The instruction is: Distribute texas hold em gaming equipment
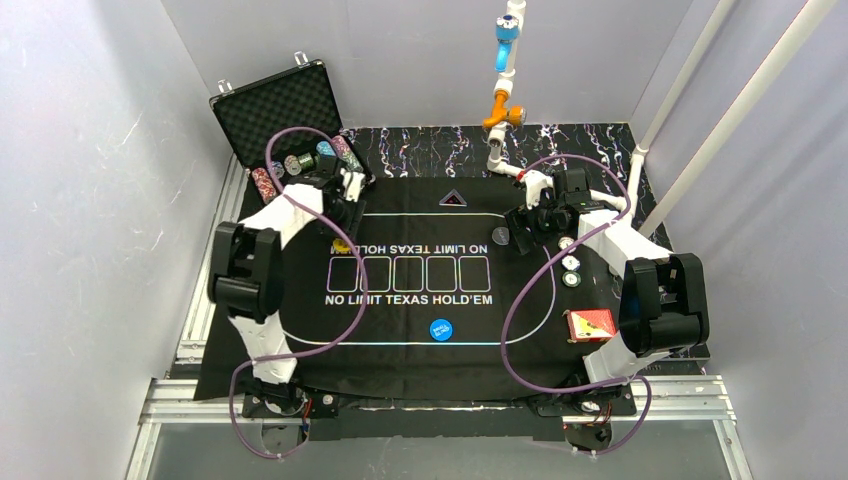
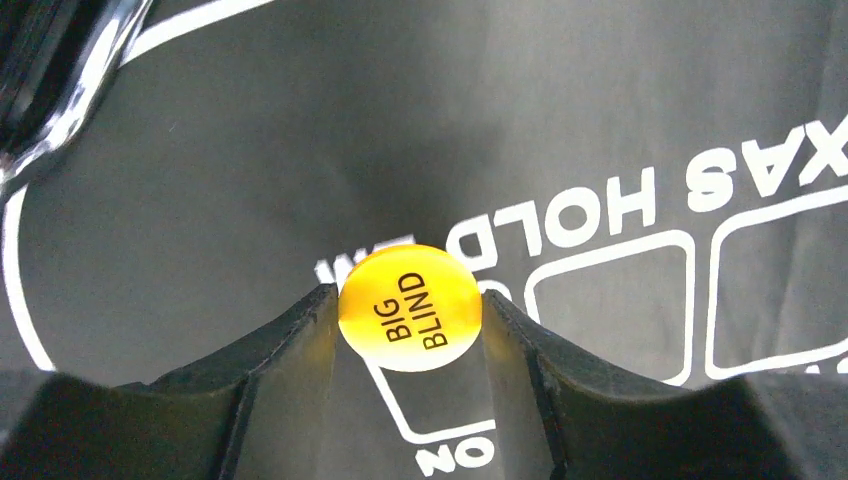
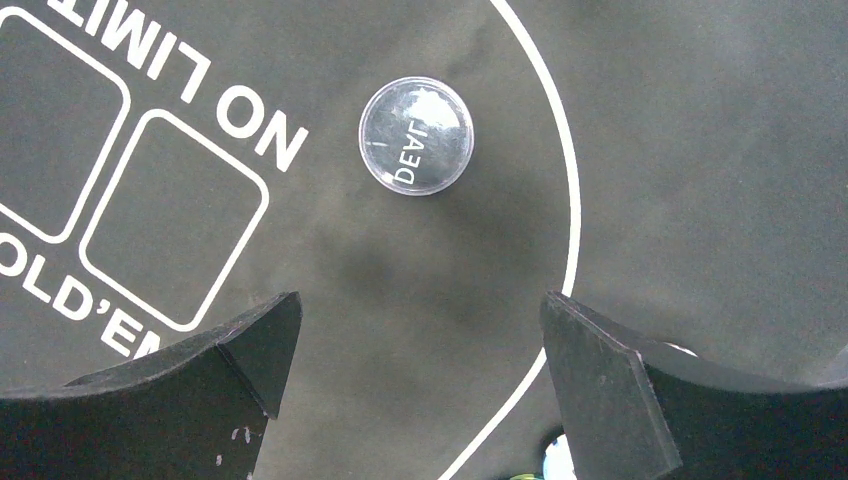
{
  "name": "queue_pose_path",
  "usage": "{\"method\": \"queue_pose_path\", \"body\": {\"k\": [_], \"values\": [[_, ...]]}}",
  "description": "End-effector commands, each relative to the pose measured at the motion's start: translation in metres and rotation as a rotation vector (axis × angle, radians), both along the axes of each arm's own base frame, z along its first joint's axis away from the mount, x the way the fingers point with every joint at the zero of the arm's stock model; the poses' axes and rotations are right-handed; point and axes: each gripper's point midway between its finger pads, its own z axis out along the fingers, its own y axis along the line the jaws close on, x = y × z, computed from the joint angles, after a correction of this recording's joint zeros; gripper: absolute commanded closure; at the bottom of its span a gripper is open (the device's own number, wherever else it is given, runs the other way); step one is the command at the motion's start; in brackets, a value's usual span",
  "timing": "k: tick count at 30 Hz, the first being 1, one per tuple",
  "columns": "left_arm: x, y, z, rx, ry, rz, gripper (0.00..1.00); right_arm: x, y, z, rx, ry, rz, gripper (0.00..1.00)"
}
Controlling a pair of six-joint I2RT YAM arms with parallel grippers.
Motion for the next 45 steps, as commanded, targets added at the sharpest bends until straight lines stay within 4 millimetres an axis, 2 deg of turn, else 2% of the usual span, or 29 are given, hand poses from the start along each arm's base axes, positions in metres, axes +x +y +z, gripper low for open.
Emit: {"method": "queue_pose_path", "body": {"k": [1,6,7,10,15,25,32,34,36,40,42,45], "values": [[-0.036,0.026,0.043,-0.060,-0.002,-0.027,0.64,0.012,0.004,0.016,0.021,-0.048,0.023,0.02],[-0.068,0.067,0.054,-0.091,0.000,0.025,0.65,0.012,0.004,0.017,0.022,-0.051,0.025,0.02],[-0.072,0.083,0.055,-0.092,-0.002,0.063,0.65,0.012,0.005,0.017,0.024,-0.050,0.026,0.02],[-0.082,0.112,0.052,-0.103,-0.005,0.122,0.65,0.011,0.005,0.018,0.027,-0.050,0.028,0.02],[-0.091,0.138,0.040,-0.094,0.000,0.140,0.65,0.010,0.006,0.019,0.035,-0.050,0.033,0.02],[-0.085,0.153,-0.001,-0.037,0.022,0.136,0.63,0.010,0.006,0.017,0.033,-0.044,0.037,0.02],[-0.080,0.160,-0.015,-0.009,0.036,0.151,0.59,0.009,0.007,0.017,0.035,-0.041,0.041,0.02],[-0.081,0.162,-0.017,0.002,0.045,0.153,0.48,0.008,0.007,0.016,0.036,-0.038,0.043,0.02],[-0.083,0.162,-0.017,0.004,0.050,0.150,0.32,0.006,0.008,0.017,0.040,-0.036,0.050,0.02],[-0.088,0.151,-0.005,-0.049,0.033,0.122,0.10,0.000,0.012,0.019,0.061,-0.035,0.079,0.02],[-0.090,0.144,0.004,-0.077,0.019,0.110,0.03,-0.001,0.014,0.022,0.069,-0.038,0.092,0.02],[-0.093,0.132,0.023,-0.129,-0.006,0.089,0.02,-0.006,0.016,0.031,0.073,-0.049,0.121,0.02]]}}
